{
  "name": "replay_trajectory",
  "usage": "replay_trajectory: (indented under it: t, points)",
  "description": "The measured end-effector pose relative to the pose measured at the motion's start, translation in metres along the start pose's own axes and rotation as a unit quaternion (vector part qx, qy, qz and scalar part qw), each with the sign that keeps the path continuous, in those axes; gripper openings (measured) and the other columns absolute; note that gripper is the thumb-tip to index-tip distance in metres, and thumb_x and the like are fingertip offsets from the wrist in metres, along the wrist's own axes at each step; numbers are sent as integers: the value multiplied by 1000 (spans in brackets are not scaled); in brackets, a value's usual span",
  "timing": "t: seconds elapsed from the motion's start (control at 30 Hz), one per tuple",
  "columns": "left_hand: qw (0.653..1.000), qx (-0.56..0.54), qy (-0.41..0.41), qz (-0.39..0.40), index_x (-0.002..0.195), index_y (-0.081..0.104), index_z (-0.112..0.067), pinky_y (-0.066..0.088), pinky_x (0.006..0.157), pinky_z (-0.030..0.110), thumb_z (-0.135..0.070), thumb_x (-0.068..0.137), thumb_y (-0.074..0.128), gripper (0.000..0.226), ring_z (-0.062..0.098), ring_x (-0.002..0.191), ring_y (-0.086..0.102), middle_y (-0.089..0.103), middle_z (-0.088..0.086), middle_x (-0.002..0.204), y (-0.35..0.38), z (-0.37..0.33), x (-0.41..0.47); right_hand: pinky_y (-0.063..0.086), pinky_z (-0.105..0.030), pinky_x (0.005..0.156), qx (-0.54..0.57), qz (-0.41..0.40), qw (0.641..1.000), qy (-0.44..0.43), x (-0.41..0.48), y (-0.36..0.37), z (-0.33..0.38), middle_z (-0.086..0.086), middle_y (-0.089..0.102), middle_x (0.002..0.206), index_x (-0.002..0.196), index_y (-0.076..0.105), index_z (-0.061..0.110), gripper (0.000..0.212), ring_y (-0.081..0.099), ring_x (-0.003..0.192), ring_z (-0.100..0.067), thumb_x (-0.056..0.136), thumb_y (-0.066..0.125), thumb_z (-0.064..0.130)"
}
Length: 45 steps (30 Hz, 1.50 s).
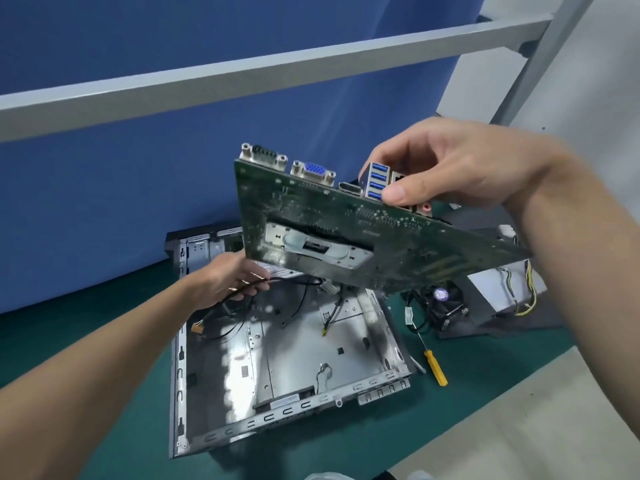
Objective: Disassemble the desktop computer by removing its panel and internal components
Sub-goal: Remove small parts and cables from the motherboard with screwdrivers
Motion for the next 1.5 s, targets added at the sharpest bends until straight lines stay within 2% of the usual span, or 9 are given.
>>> replay_trajectory:
  t: [0.1, 0.3, 0.43, 0.53, 0.63, 0.83, 1.13, 1.27, 1.5]
  points:
    - [1000, -16, -3, -10, 100, 72, -5, 36, 62, 32, -51, 102, 27, 64, 21, 74, 56, 73, 15, 94, 5, -2, 7, 41, -17, 54, 1, -36, 999, 3, -5, -7, -13, 0, 57, 72, 87, 67, 11, 22, 47, 61, -13, 74, 68, 28]
    - [982, 173, 68, -38, 99, 66, -7, 37, 51, 25, -21, 97, 56, 18, 14, 61, 53, 69, 5, 78, 23, -15, 13, 44, -18, 58, -79, -132, 988, 16, -23, -21, -35, -7, 63, 79, 94, 66, 8, 30, 54, 65, -10, 79, 69, 33]
    - [934, 327, 122, -72, 108, 68, -16, 45, 73, 30, -23, 89, 69, 21, 24, 88, 64, 71, 8, 94, 40, -26, 22, 46, -27, 63, -158, -217, 962, 39, -34, -14, -65, -1, 67, 83, 94, 64, 18, 25, 59, 69, -9, 81, 70, 38]
    - [883, 429, 145, -124, 117, 64, -16, 45, 82, 29, -17, 88, 68, 30, 28, 105, 61, 70, 10, 108, 52, -29, 31, 37, -23, 68, -301, -267, 914, 53, -34, 4, -101, 11, 52, 85, 94, 54, 20, 25, 49, 75, -5, 83, 67, 38]
    - [839, 495, 170, -147, 123, 59, -12, 46, 83, 35, -4, 86, 57, 38, 32, 109, 57, 65, 15, 114, 64, -32, 36, 35, -27, 76, -344, -263, 898, 75, -34, 25, -147, 8, 40, 90, 99, 47, 18, 26, 38, 80, -11, 89, 62, 37]
    - [764, 586, 213, -164, 136, 43, -7, 42, 95, 40, 5, 77, 52, 60, 33, 124, 39, 42, 17, 138, 83, -33, 40, 47, -35, 73, -427, -247, 864, 101, -50, 41, -206, 3, 41, 100, 108, 47, 13, 31, 46, 89, -18, 92, 53, 40]
    - [785, 599, 131, -91, 146, 17, -8, 28, 112, 44, 1, 80, 45, 72, 36, 142, 13, 16, 16, 156, 96, -23, 50, 46, -34, 75, -411, -288, 843, 193, -71, 13, -253, 2, 35, 100, 112, 47, 10, 32, 35, 88, -12, 94, 53, 35]
    - [789, 595, 133, -79, 142, 20, -7, 31, 109, 45, 0, 80, 48, 68, 37, 140, 15, 18, 19, 154, 97, -24, 52, 42, -27, 72, -418, -272, 832, 243, -76, 12, -284, 0, 41, 104, 109, 48, 12, 29, 38, 89, -12, 93, 55, 35]
    - [778, 606, 149, -75, 140, 23, -6, 37, 104, 45, -12, 88, 54, 61, 38, 136, 24, 28, 19, 149, 92, -22, 59, 40, -33, 62, -398, -245, 812, 350, -91, 33, -328, -3, 42, 113, 115, 43, 15, 35, 43, 101, -22, 90, 59, 33]
Point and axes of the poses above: each hand's wrist, its own x-axis towards the middle knuckle, its own y-axis out of the palm, z = x × y, the point moved 5 cm from there along x, towards the middle knuckle
